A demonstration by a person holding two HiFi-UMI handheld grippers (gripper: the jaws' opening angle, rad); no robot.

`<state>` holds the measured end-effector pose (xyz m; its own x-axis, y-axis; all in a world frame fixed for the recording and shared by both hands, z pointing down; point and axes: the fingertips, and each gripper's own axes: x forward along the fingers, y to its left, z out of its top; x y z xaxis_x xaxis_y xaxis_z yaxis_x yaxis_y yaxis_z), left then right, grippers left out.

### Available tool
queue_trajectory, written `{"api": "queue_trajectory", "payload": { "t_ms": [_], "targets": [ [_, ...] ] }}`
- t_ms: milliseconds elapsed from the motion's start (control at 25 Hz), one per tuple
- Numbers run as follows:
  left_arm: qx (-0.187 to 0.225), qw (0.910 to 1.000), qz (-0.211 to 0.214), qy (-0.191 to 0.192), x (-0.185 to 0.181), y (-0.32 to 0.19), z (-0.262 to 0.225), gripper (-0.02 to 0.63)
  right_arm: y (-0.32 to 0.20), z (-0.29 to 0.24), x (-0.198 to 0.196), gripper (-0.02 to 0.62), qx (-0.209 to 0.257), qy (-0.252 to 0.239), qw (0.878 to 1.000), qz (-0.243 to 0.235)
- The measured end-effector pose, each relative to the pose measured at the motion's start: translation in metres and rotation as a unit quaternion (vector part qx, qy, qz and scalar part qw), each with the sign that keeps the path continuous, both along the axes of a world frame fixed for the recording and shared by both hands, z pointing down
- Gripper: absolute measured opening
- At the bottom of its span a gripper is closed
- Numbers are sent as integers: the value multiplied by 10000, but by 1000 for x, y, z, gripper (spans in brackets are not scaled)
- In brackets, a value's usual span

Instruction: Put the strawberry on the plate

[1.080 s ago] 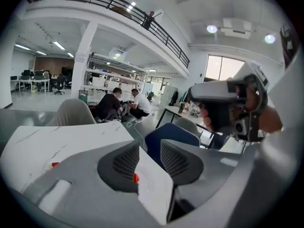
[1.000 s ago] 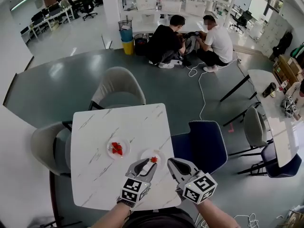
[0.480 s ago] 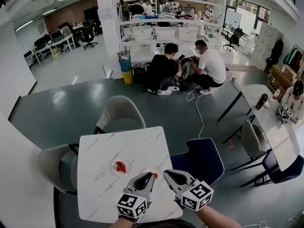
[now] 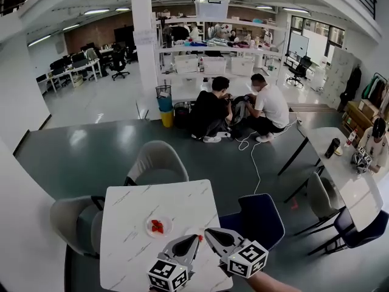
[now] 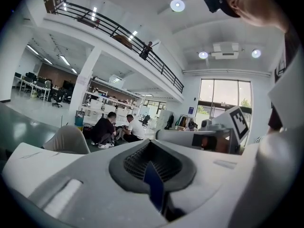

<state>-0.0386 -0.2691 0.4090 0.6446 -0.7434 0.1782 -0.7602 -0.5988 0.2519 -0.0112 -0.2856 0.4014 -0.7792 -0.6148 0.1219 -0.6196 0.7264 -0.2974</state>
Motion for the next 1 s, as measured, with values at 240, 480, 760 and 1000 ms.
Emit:
{"api": "queue_trajectory", "payload": {
  "t_ms": [240,480,760,1000],
  "targets": [
    [32,9998,60,208,0,5,-12,9,2,-11,-6,3,195,188,9996,69],
    [197,9996,60,183,-2,5,-20,9,2,-11,-3,3,221,231,9994,139],
    [184,9996,16,201,0,7,-18,9,4,-12,1,3,248,231,9993,145],
    [172,9997,-45,196,-5,9,-18,9,7,-13,-4,3,242,257,9993,107]
  ]
}}
